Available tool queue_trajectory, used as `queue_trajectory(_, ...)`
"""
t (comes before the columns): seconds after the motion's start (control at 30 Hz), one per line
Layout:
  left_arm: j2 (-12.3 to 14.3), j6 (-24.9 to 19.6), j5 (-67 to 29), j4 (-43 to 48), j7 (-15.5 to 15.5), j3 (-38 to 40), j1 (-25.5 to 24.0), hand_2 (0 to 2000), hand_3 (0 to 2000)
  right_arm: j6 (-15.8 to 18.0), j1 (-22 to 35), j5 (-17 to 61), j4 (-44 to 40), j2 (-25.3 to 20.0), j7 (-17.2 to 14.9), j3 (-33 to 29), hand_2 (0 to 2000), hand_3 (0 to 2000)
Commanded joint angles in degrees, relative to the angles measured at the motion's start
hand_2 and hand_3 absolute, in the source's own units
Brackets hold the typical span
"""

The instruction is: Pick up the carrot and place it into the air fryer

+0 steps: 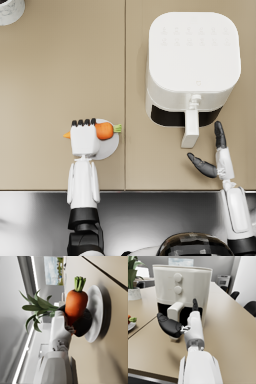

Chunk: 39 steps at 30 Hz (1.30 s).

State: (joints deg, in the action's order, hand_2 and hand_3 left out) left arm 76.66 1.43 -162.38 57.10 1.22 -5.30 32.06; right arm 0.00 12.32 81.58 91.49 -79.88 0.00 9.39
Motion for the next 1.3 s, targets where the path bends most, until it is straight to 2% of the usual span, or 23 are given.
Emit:
queue_trajectory(0.03,-0.21,-0.88,2.47,11.85,-0.39,1.33,-1.73,2000,2000,0.00,1.30,0.00,-3.16,-0.50,0.00,0.56,0,0)
queue_trajectory(0.17,-0.09,-2.10,12.40,25.24,-1.09,3.02,-3.05,2000,2000,0.00,1.60,0.00,-6.24,-0.95,0.00,0.65,0,0)
queue_trajectory(0.4,0.39,-2.40,29.17,35.00,-1.32,2.86,-2.67,2000,2000,0.00,4.97,-0.01,-16.37,-2.70,0.00,4.10,0,0)
queue_trajectory(0.57,0.67,-2.52,32.85,38.27,-1.35,2.69,-3.30,2000,2000,0.00,8.34,-0.01,-22.68,-4.57,0.00,8.05,0,0)
queue_trajectory(0.73,0.96,-2.65,33.54,39.73,-1.37,2.57,-3.47,2000,2000,-0.55,10.27,0.04,-24.29,-5.76,0.02,9.59,0,0)
queue_trajectory(0.77,0.99,-2.66,33.59,39.35,-1.37,2.06,-3.66,2000,2000,-0.84,9.95,0.07,-23.44,-5.52,0.02,9.27,1361,327)
queue_trajectory(0.8,1.02,-2.66,33.62,38.95,-1.37,1.55,-3.85,2000,2000,-1.78,9.60,0.08,-22.63,-5.32,0.00,9.64,2000,653)
queue_trajectory(0.93,1.26,-2.70,33.68,37.78,-1.38,0.38,-4.11,2000,2000,-6.50,10.21,0.12,-22.17,-5.43,-0.11,10.61,2000,1960)
queue_trajectory(1.03,1.63,-2.71,33.69,36.12,-1.39,-1.22,-3.60,2000,2000,-3.46,8.74,0.16,-17.98,-4.13,-0.08,13.49,2000,2000)
queue_trajectory(1.17,2.52,-2.74,33.69,34.92,-1.40,-3.35,-1.92,2000,2000,-4.64,1.21,0.20,-2.48,1.63,-0.28,13.76,2000,2000)
queue_trajectory(1.27,4.16,-2.74,33.69,31.83,-1.40,-6.39,1.51,2000,2000,-2.72,-3.81,0.17,8.46,5.89,-0.58,13.70,2000,2000)
queue_trajectory(1.3,4.87,-2.75,33.69,30.72,-1.40,-7.22,2.95,2000,2000,-0.51,-5.49,0.19,11.88,7.47,-0.74,14.13,2000,2000)
